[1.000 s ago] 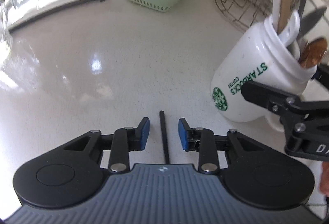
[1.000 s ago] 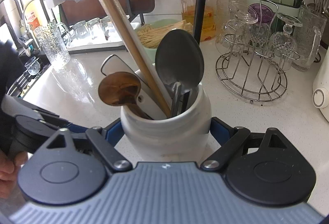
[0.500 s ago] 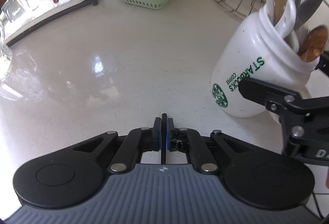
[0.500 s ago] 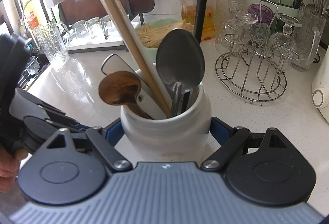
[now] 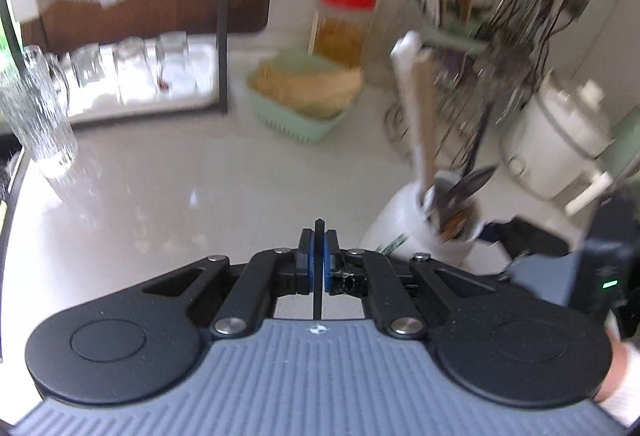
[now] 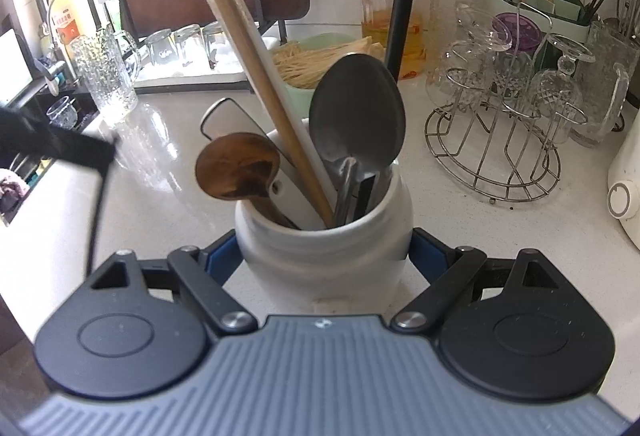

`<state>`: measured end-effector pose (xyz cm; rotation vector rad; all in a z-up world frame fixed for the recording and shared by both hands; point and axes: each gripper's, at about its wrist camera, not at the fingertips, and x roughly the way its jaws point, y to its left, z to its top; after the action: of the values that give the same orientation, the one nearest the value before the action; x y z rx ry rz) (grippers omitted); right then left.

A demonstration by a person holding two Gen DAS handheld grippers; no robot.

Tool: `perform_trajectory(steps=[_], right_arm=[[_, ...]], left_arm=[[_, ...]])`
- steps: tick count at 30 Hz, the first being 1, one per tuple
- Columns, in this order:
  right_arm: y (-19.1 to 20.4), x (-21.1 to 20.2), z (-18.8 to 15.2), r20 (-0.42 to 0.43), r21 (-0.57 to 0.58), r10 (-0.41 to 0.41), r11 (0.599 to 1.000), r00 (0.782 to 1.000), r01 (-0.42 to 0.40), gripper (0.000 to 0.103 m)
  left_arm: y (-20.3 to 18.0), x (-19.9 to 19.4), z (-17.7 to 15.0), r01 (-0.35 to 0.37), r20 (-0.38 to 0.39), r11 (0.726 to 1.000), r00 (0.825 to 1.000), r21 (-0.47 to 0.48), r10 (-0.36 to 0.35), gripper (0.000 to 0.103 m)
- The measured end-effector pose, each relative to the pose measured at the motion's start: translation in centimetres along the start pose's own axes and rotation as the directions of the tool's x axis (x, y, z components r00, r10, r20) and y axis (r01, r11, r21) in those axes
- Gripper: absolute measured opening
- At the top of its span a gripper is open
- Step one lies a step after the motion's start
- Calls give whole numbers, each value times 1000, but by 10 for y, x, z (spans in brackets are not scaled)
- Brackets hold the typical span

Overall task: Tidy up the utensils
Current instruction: 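Lift the black chopstick with the left tool up over the jar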

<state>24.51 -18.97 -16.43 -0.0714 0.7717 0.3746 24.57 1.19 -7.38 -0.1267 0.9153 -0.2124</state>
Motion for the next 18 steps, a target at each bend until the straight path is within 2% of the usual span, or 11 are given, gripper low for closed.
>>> perform_trajectory(steps=[9,18], right_arm=[[4,1,-2,8,-12,-18,1000,1000,18,91],[7,2,-4,5,-28,-30,999,1000,30,90]], left_arm=[[-14,-53,10,73,96,997,992,31,-75,5],[-16,-82,17,108,142,993,983,38,-113,5]])
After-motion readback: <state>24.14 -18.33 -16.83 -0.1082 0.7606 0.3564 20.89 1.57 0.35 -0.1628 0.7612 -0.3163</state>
